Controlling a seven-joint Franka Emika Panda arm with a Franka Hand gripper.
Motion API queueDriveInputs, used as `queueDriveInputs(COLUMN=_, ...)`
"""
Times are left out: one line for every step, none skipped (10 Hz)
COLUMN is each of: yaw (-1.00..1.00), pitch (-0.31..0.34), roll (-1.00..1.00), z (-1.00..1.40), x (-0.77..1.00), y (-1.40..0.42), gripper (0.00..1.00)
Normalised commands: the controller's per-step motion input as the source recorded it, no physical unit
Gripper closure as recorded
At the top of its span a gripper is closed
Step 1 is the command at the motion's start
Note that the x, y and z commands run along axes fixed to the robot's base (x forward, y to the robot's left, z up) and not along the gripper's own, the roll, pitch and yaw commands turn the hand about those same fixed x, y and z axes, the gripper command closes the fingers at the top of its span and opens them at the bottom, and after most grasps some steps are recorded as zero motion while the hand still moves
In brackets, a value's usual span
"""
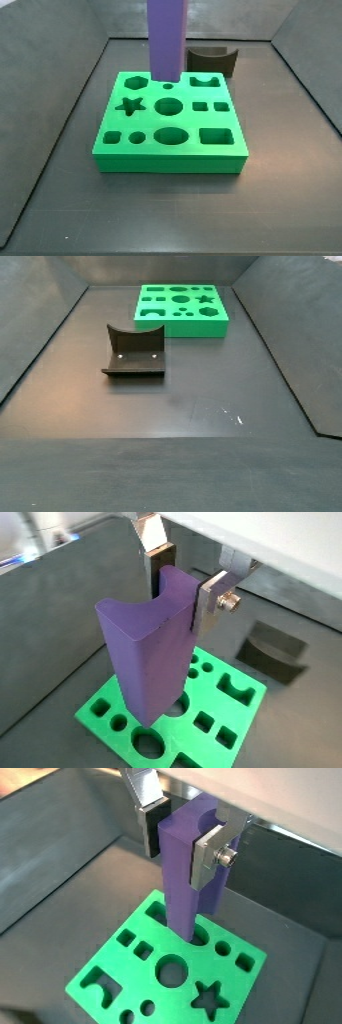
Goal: Insert the arch object.
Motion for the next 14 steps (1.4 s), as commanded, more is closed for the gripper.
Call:
queueDriveInputs(yaw=-0.61, pitch=0.000, roll=0.06, z=-0.07, x=0.53, y=0.29, gripper=1.00)
queueDriveInputs(yaw=-0.50, pitch=0.000, roll=0.04, z=-0.11, x=0.66, y=0.37, gripper=1.00)
queueDriveInputs(yaw=-0.47, pitch=0.001, roll=0.04, z=-0.11, x=0.68, y=0.39, gripper=1.00)
queueDriveInputs(yaw=-0.47, pitch=0.000, roll=0.03, z=-0.09, x=0.69, y=0.39, gripper=1.00)
queueDriveInputs(yaw=-0.48, pitch=0.000, roll=0.03, z=-0.10, x=0.69, y=0.38, gripper=1.00)
queueDriveInputs(yaw=-0.50, pitch=0.000, roll=0.02, z=-0.08, x=0.69, y=0.38, gripper=1.00)
queueDriveInputs(yaw=-0.51, pitch=0.000, roll=0.01, z=-0.06, x=0.70, y=0.37, gripper=1.00)
queueDriveInputs(yaw=-0.52, pitch=0.000, roll=0.00, z=-0.05, x=0.70, y=0.36, gripper=1.00)
queueDriveInputs(yaw=-0.54, pitch=0.000, roll=0.04, z=-0.13, x=0.69, y=0.33, gripper=1.00)
queueDriveInputs(yaw=-0.63, pitch=0.000, roll=0.14, z=-0.25, x=0.60, y=0.18, gripper=1.00)
queueDriveInputs(yaw=-0.76, pitch=0.000, roll=0.19, z=-0.31, x=0.43, y=0.07, gripper=1.00)
queueDriveInputs(yaw=-0.79, pitch=0.000, roll=0.19, z=-0.33, x=0.39, y=0.05, gripper=1.00)
queueDriveInputs(yaw=-0.79, pitch=0.000, roll=0.19, z=-0.32, x=0.39, y=0.05, gripper=1.00)
queueDriveInputs(yaw=-0.79, pitch=0.000, roll=0.19, z=-0.32, x=0.39, y=0.05, gripper=1.00)
